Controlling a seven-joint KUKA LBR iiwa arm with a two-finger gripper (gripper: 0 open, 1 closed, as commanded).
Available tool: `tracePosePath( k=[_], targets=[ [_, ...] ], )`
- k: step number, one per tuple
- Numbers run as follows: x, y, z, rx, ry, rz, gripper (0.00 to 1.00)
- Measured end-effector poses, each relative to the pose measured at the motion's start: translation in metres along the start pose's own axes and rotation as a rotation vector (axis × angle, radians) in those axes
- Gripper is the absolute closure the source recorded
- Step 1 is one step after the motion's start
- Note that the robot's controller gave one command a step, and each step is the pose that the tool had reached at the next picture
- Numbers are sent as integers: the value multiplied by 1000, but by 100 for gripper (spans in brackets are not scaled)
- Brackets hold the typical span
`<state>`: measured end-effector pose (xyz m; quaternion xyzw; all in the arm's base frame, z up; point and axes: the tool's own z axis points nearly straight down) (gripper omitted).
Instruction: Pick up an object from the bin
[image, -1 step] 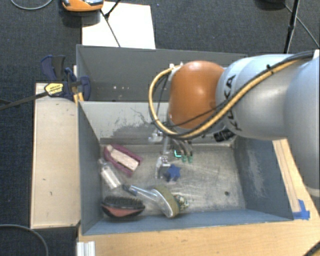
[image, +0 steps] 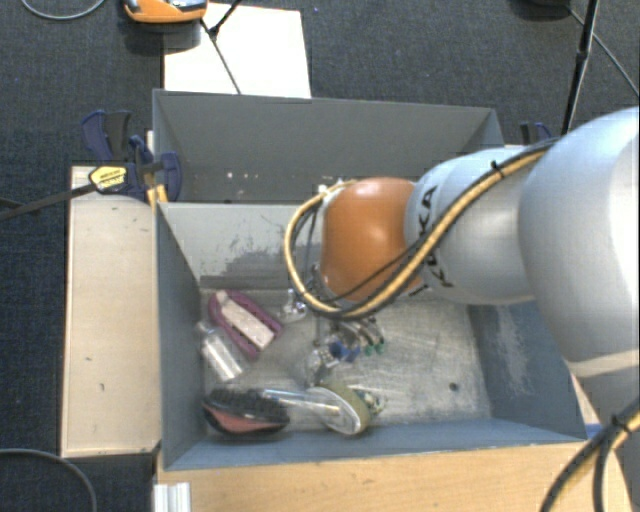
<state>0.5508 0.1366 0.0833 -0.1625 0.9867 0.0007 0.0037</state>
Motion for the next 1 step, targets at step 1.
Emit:
tracePosePath(
  k=[1],
  targets=[
    [68,-29,-5,8,-32,-331,0]
  ],
)
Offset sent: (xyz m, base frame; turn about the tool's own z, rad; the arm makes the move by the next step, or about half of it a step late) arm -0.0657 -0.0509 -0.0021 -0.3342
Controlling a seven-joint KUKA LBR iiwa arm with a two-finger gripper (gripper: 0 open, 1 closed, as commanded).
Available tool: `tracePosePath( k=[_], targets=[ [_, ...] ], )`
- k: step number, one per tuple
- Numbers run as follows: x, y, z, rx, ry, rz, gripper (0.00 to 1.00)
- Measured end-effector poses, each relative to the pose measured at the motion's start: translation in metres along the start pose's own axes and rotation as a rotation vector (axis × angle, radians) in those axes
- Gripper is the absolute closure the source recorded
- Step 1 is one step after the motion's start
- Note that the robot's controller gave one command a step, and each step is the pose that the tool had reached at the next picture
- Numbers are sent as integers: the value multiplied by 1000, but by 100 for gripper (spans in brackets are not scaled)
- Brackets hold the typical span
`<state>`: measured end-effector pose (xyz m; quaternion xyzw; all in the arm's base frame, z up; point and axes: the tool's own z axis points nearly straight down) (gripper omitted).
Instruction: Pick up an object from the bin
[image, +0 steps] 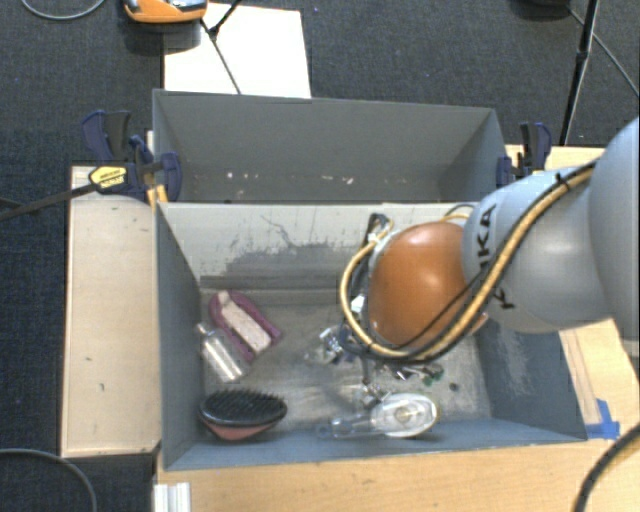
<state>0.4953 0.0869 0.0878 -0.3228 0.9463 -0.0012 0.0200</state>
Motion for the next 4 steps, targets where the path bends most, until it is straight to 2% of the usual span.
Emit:
tracePosePath(
  k=[1,2,3,4],
  targets=[
    [1,-71,15,-14,25,-106,0],
    [38,-104,11,-17,30,-252,0],
    [19,-61,14,-16,26,-512,0],
    [41,-155,-11,-23,28,-736,0]
  ],
)
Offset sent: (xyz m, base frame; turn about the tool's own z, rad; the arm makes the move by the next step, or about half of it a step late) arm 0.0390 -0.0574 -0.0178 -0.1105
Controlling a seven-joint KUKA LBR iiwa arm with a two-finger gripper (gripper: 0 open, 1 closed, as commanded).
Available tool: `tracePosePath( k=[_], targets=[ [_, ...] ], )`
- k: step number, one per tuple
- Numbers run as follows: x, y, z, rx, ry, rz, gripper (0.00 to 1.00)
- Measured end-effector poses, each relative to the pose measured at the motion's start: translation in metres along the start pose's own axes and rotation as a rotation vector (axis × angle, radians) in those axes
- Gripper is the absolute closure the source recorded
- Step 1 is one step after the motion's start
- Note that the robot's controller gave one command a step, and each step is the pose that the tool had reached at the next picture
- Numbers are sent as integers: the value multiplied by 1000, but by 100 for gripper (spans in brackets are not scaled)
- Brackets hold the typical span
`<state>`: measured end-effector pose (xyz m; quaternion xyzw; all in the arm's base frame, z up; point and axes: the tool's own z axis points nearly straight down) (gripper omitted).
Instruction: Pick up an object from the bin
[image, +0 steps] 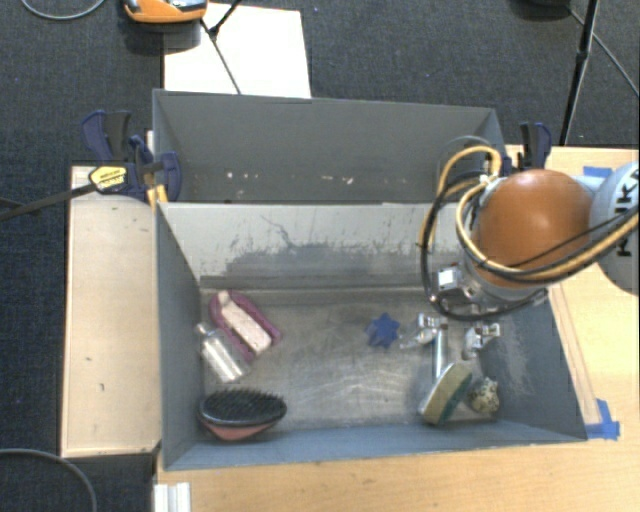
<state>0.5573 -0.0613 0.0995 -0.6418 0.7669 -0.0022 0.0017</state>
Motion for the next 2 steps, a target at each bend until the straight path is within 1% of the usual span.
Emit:
tracePosePath(
  k=[1,2],
  targets=[
    [24,-16,27,-1,-7,-296,0],
    [-20,20,26,-7,-6,-629,0]
  ],
)
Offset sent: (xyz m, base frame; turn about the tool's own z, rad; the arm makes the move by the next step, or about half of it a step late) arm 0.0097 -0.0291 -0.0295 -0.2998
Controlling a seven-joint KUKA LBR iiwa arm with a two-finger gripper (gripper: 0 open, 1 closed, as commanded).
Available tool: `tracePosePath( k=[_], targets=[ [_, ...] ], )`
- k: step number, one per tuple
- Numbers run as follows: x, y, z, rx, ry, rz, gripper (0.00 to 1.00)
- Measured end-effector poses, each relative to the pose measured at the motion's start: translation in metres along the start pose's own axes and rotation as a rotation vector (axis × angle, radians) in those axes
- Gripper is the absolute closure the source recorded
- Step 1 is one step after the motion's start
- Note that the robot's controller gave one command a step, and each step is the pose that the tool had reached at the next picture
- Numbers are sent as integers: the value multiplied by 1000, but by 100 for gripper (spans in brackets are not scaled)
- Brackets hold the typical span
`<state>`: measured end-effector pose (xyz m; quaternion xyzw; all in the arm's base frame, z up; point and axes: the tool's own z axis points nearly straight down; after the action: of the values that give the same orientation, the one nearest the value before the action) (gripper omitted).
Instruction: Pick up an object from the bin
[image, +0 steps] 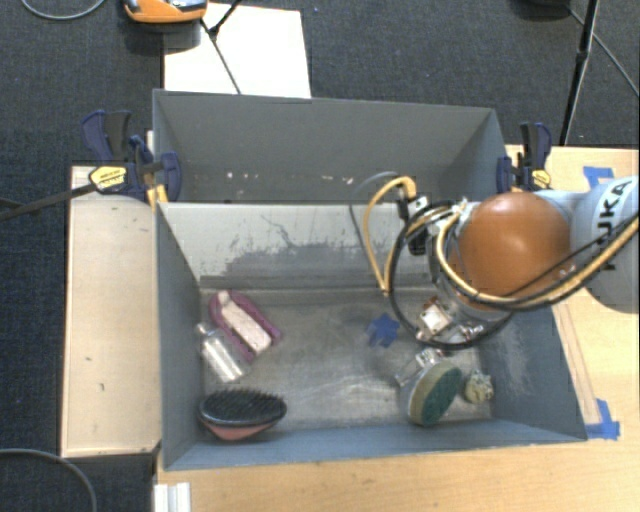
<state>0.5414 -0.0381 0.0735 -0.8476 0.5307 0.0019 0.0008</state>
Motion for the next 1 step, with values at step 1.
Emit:
tracePosePath(
  k=[1],
  targets=[
    [59,19,1,8,-7,-167,0]
  ],
)
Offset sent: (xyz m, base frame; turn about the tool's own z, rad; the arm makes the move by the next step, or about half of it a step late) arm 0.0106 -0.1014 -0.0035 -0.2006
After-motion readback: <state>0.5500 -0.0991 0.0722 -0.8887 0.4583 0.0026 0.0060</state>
